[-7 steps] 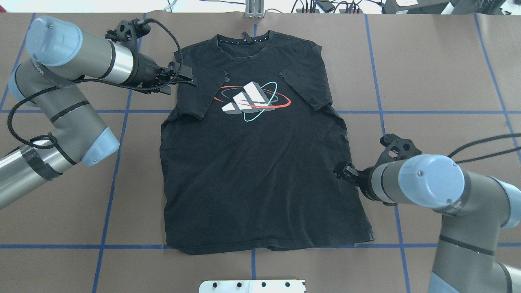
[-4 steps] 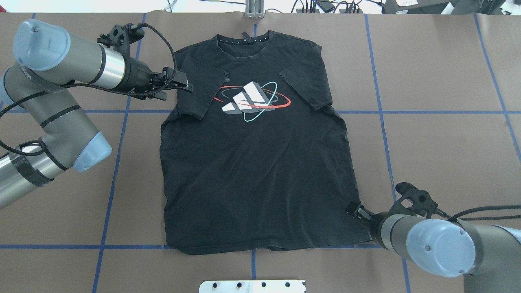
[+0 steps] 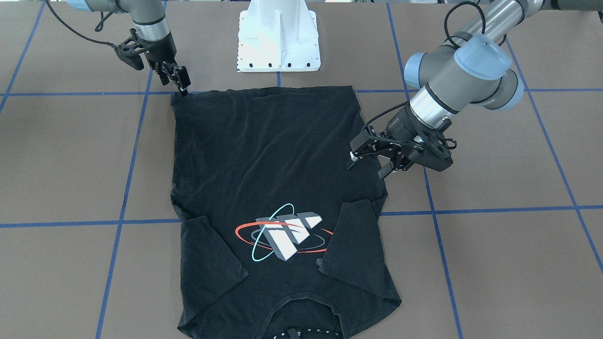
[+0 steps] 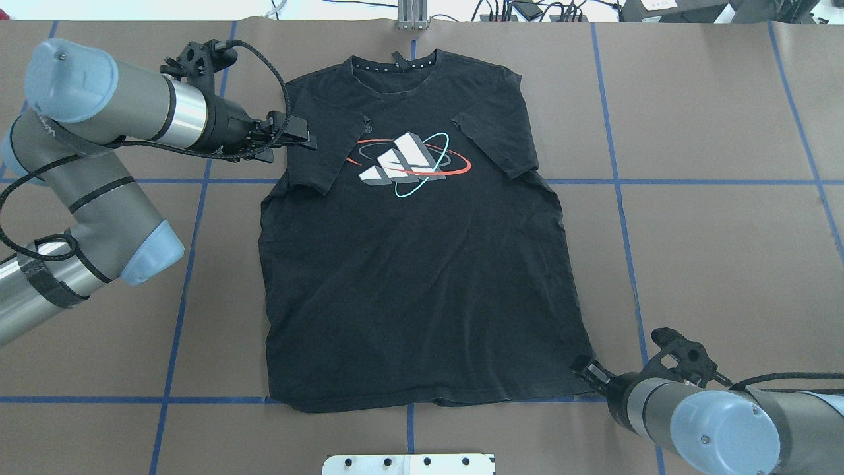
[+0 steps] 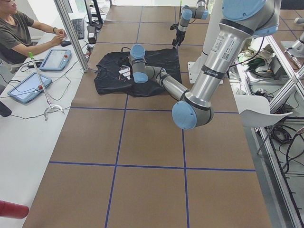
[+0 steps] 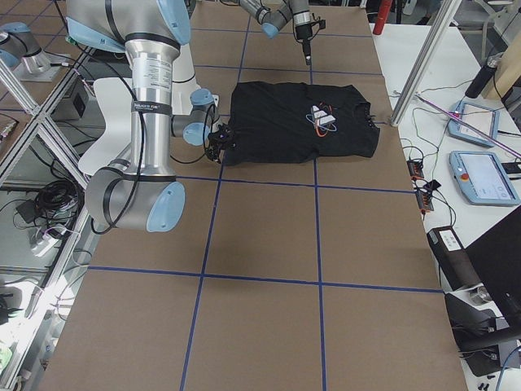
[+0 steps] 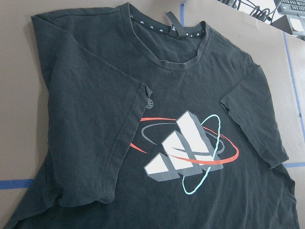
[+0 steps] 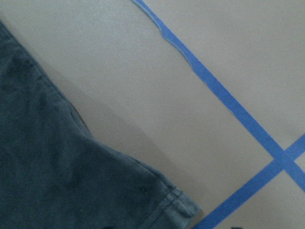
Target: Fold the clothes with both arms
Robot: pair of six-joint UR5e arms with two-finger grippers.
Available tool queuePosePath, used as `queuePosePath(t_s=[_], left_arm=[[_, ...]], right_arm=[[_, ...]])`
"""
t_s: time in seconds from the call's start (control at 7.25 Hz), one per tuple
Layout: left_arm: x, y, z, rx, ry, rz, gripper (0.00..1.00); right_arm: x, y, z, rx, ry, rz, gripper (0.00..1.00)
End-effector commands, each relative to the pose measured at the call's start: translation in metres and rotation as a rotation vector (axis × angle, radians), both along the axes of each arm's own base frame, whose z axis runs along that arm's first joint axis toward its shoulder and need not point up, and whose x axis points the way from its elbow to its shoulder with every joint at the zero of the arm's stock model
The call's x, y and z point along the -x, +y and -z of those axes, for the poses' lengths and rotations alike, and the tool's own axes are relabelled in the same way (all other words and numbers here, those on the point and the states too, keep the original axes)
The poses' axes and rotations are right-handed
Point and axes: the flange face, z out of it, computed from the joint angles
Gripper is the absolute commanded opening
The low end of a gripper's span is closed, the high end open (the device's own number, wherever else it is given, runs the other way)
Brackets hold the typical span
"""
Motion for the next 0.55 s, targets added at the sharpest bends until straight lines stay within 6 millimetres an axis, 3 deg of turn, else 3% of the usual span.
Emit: queuePosePath(t_s=[0.0,0.14,0.28,0.41], left_arm=[[-0.0011,0.0013,-0.0008,-0.002,-0.001,0.004,0.97],[-0.0011,0.0010,-0.0010,-0.001,-0.003,0.005,0.97],[-0.0010,0.0009,-0.0010,-0.001,-0.003,0.007,0.98],[-0.0027,0.0009,-0.0023,-0.004,-0.008,0.021,0.98]], right_arm=[[0.0055,0.0047,-0.0101,0.000,0.018,0.011,0.85],[0.0056,0.0046,-0.0102,0.000,0.018,0.011,0.79],[0.0050,0.0045,-0.0123,0.000,0.023,0.010,0.63],[0.0065,0.0044,-0.0096,0.000,0.017,0.009,0.33]])
